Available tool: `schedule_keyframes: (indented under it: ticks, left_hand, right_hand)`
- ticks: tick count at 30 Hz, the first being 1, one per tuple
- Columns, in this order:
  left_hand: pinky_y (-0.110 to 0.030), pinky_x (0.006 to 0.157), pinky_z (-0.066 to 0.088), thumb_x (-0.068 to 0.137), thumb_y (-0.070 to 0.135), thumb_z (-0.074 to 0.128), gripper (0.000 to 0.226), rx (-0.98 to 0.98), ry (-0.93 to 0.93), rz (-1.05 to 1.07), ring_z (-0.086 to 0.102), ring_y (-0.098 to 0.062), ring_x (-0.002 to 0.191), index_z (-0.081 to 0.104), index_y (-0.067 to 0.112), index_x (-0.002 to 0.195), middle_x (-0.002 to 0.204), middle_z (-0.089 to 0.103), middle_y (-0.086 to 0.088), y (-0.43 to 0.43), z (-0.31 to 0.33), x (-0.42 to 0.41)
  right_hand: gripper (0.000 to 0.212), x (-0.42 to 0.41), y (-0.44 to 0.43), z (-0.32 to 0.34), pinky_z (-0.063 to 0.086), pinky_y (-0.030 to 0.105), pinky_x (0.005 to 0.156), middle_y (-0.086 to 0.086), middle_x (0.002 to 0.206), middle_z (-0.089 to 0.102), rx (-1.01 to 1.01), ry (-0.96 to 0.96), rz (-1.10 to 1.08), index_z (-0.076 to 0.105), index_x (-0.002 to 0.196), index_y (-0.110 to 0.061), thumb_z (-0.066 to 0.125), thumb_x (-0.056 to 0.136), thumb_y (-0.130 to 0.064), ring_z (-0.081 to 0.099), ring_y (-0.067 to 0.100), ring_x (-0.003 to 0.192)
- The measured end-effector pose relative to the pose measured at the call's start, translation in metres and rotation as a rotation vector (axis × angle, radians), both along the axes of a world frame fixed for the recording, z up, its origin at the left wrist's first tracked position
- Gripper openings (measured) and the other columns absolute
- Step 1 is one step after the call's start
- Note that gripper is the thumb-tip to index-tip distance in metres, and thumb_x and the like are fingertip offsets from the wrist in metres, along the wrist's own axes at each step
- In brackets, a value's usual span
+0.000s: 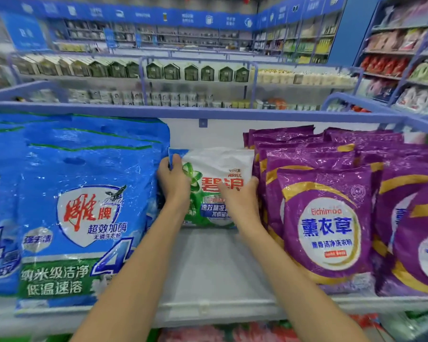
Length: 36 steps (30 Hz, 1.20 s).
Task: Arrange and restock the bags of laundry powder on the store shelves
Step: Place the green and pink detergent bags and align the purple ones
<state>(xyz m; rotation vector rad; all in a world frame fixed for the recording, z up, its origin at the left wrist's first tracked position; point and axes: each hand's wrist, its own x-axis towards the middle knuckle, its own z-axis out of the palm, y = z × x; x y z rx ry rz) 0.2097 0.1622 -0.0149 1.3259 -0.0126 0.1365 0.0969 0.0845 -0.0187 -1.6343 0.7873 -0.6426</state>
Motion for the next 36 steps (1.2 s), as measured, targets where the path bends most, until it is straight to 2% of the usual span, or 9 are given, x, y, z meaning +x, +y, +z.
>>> schedule_keyframes:
  ticks: [3,5,10,13,17,22,30,33,36]
  left_hand:
    - [-0.034,0.072,0.049,0.102,0.029,0.052,0.015,0.067,-0.008,-0.025,0.059,-0.015,0.075,0.058,0.018,0.094,0.087,0.063,0.002,0.005,0.005,-0.01]
    - [-0.036,0.087,0.053,0.096,0.026,0.061,0.024,0.164,0.016,-0.095,0.066,-0.016,0.097,0.058,0.02,0.119,0.11,0.068,0.003,0.013,0.007,-0.023]
    - [-0.037,0.096,0.05,0.071,0.01,0.084,0.083,0.597,-0.014,-0.349,0.062,-0.019,0.111,0.039,0.017,0.141,0.124,0.063,0.001,0.053,-0.018,-0.067]
    - [-0.034,0.085,0.049,0.074,0.007,0.076,0.064,0.818,-0.167,-0.254,0.062,-0.023,0.105,0.046,0.019,0.129,0.117,0.065,-0.001,0.062,-0.037,-0.073]
    - [-0.048,0.084,0.054,0.075,0.0,0.07,0.062,1.018,-0.251,-0.138,0.063,-0.034,0.101,0.045,0.015,0.129,0.113,0.064,-0.01,0.055,-0.046,-0.065]
    - [-0.052,0.084,0.054,0.084,0.003,0.067,0.051,1.091,-0.257,-0.133,0.063,-0.041,0.101,0.045,0.009,0.13,0.113,0.066,-0.017,0.053,-0.046,-0.068]
    - [-0.048,0.087,0.052,0.089,0.018,0.064,0.068,1.113,-0.301,-0.284,0.06,-0.041,0.112,0.029,0.009,0.146,0.13,0.053,-0.015,0.064,-0.046,-0.083]
    - [-0.049,0.102,0.045,0.094,0.029,0.062,0.083,1.171,-0.303,-0.352,0.048,-0.038,0.132,0.012,0.01,0.157,0.152,0.038,-0.018,0.07,-0.05,-0.091]
    - [-0.044,0.118,0.031,0.098,0.046,0.055,0.09,1.258,-0.302,-0.425,0.032,-0.033,0.147,0.0,0.011,0.161,0.166,0.018,-0.017,0.082,-0.046,-0.095]
  right_hand:
    - [0.12,-0.028,0.015,-0.018,0.035,0.045,0.118,0.01,0.154,0.036,-0.286,0.232,0.119,0.01,0.158,-0.011,0.09,0.071,-0.034,0.039,0.028,0.142]
    - [0.133,-0.041,0.018,-0.026,0.027,0.044,0.122,0.014,0.162,0.02,-0.405,0.353,0.179,-0.009,0.16,-0.01,0.088,0.075,-0.038,0.025,0.032,0.15]
    - [0.113,-0.039,0.007,-0.026,0.031,0.044,0.121,0.021,0.164,0.018,-0.448,0.485,0.199,-0.009,0.159,-0.002,0.077,0.09,-0.03,0.026,0.035,0.151]
    - [0.103,-0.034,0.006,-0.025,0.041,0.043,0.11,0.019,0.157,0.032,-0.56,0.535,0.178,-0.002,0.158,-0.003,0.073,0.093,-0.031,0.038,0.035,0.144]
    - [0.098,-0.027,0.005,-0.026,0.045,0.043,0.105,0.017,0.156,0.035,-0.654,0.573,0.16,-0.002,0.158,-0.001,0.069,0.096,-0.03,0.04,0.032,0.143]
    - [0.096,-0.028,0.003,-0.032,0.045,0.043,0.104,0.016,0.157,0.035,-0.654,0.525,0.156,0.0,0.158,-0.003,0.067,0.097,-0.034,0.041,0.032,0.142]
    - [0.096,-0.045,0.007,-0.038,0.038,0.043,0.116,0.017,0.159,0.031,-0.595,0.437,0.178,-0.001,0.161,-0.004,0.066,0.096,-0.027,0.038,0.032,0.144]
    - [0.089,-0.056,0.009,-0.044,0.038,0.043,0.117,0.012,0.162,0.028,-0.615,0.399,0.173,0.004,0.162,-0.01,0.063,0.097,-0.023,0.037,0.028,0.145]
    - [0.082,-0.068,0.013,-0.043,0.022,0.032,0.126,0.005,0.17,0.014,-0.666,0.381,0.222,0.006,0.163,-0.014,0.058,0.102,-0.029,0.022,0.021,0.155]
